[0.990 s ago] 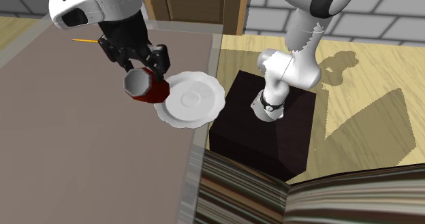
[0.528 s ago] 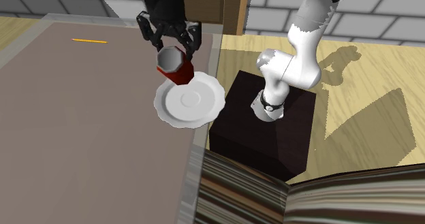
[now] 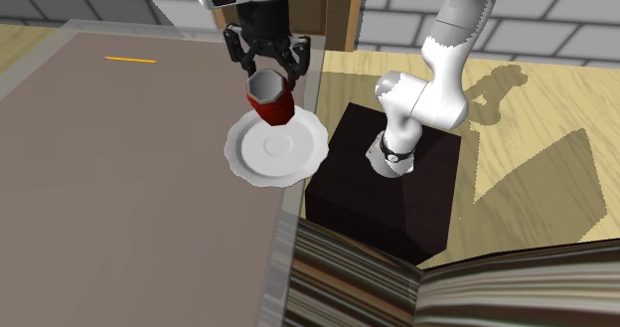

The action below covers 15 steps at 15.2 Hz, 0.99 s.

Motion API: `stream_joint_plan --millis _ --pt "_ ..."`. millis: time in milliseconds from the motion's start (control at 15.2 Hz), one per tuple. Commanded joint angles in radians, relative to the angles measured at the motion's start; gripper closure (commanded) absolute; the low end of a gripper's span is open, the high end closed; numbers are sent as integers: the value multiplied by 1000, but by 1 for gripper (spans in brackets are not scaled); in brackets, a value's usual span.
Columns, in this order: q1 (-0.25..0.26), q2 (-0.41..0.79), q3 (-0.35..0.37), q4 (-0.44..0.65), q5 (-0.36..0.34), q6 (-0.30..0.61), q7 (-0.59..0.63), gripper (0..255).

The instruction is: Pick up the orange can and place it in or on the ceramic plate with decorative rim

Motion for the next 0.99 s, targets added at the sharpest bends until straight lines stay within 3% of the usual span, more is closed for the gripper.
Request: stream_joint_plan --millis 0,924 --pt "-2 -12 0 -36 -4 25 4 255" --pt "-16 -63 -14 -244 -28 184 25 255"
